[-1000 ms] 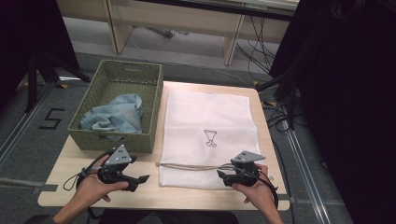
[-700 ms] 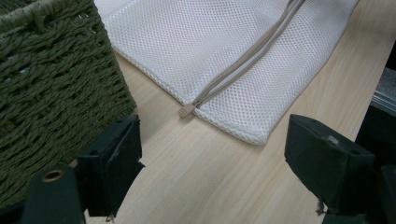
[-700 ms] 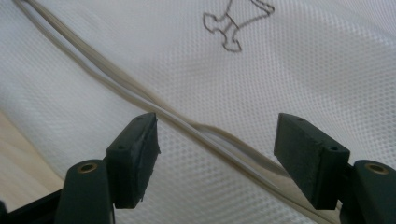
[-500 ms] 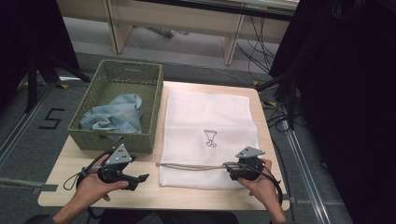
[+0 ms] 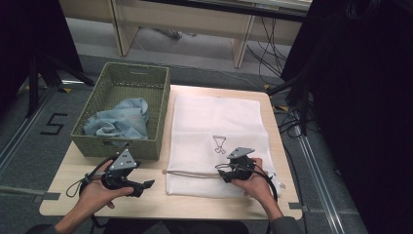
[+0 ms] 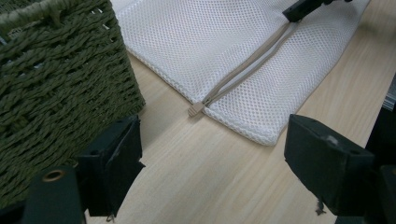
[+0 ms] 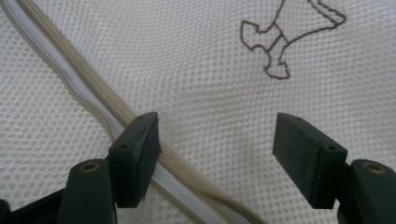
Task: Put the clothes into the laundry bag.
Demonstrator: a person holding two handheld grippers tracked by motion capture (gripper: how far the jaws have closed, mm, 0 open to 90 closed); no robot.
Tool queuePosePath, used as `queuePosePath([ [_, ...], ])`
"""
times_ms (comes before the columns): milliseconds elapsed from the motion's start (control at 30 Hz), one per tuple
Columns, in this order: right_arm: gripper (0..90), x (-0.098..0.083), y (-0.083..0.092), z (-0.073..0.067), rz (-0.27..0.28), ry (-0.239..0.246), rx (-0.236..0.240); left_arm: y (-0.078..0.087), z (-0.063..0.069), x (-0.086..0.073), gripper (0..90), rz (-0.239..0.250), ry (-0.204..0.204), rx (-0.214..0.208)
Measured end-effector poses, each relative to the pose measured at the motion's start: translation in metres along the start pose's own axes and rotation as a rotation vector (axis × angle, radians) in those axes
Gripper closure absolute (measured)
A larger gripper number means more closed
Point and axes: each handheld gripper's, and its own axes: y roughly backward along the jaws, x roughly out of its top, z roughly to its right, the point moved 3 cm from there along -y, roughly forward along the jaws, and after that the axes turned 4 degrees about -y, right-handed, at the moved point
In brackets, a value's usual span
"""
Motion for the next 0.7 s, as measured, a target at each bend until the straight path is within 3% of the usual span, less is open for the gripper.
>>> queuePosePath([
  [67,31.3,-0.002,-0.008,-0.001,-0.009,0.017,0.015,0.0,0.0,0.0,18.8,-0.001,0.01,0.006],
  [100,31.1,-0.003,-0.008,-0.001,-0.053,0.011,0.036,0.0,0.0,-0.001,18.9,-0.001,0.011,0.004],
  [267,30.6,-0.005,-0.014,0.002,0.001,-0.026,0.067,0.0,-0.002,-0.001,18.9,-0.006,-0.004,0.0],
  [333,31.9,-0.005,-0.013,0.003,-0.014,-0.02,0.069,0.0,-0.002,-0.001,18.9,-0.006,0.003,0.002],
  [400,38.4,-0.004,-0.012,0.004,-0.021,-0.028,0.073,0.0,-0.002,-0.001,19.0,-0.003,0.023,0.008],
  [433,45.9,-0.004,-0.012,0.004,-0.005,-0.045,0.082,-0.001,-0.002,-0.001,19.0,0.0,0.017,0.005],
  [467,56.6,-0.004,-0.01,0.01,-0.008,-0.028,0.073,0.0,-0.003,-0.001,19.0,-0.004,0.009,0.003],
  [500,61.4,-0.004,-0.011,0.011,0.008,-0.045,0.078,0.0,-0.004,-0.001,19.0,0.0,0.007,0.012],
  [567,65.3,-0.004,-0.01,0.013,-0.002,-0.028,0.068,0.001,-0.005,-0.001,19.0,-0.001,0.003,0.01],
  [600,69.5,-0.003,-0.012,0.014,0.019,-0.033,0.065,0.0,-0.004,-0.001,19.0,0.002,0.025,0.009],
  [633,73.0,-0.002,-0.01,0.014,-0.004,-0.033,0.066,0.001,-0.005,-0.001,19.0,0.001,0.005,0.015],
  [700,80.7,0.001,-0.013,0.012,-0.005,-0.002,0.029,0.001,-0.005,-0.001,19.1,0.002,0.017,0.018],
])
